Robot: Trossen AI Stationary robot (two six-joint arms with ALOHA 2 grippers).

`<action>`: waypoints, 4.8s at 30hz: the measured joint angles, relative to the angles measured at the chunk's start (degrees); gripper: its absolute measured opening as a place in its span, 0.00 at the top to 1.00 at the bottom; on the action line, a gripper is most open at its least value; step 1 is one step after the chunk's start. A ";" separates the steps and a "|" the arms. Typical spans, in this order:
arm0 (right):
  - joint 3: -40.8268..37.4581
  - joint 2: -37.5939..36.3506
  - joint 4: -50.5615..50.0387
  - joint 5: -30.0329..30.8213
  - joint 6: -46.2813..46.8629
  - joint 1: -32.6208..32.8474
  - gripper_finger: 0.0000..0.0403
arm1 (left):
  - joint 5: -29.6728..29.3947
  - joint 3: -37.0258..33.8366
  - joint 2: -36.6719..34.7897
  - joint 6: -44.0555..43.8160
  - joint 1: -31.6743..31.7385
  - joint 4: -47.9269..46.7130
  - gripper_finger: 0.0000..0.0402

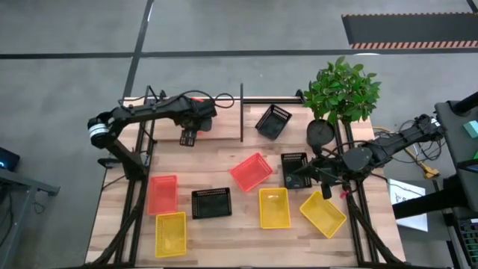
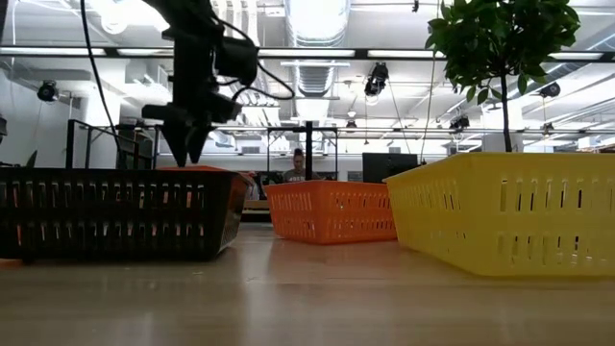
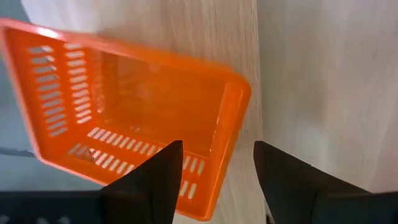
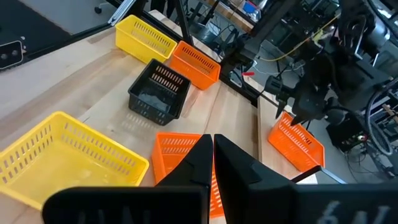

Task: Stack baskets on shelf by color
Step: Put the middle orange bin on the shelf, then put the left yellow bin on the shelf

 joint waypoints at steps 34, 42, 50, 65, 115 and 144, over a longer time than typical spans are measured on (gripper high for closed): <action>-0.02 0.02 -0.35 0.02 0.48 0.00 0.98 | 0.40 -0.42 0.33 -11.48 -1.00 3.60 0.99; -0.02 0.02 -0.44 0.01 0.49 0.00 0.98 | 2.89 -0.42 0.31 -14.27 -1.02 3.60 0.99; -0.02 0.02 -0.94 0.03 1.40 0.00 0.98 | 4.33 -0.42 0.31 -14.32 -1.06 3.58 0.99; -0.02 0.02 -1.29 0.04 1.55 0.00 0.98 | 6.18 -0.42 0.28 -13.97 -1.08 2.37 0.99; -0.17 0.04 -1.27 0.09 2.86 -0.02 0.98 | 14.10 4.71 -11.22 -39.14 -29.45 21.25 0.77; -1.23 0.04 -1.32 -1.38 1.98 -0.02 0.98 | 39.28 5.83 5.32 -80.25 -47.85 13.44 0.86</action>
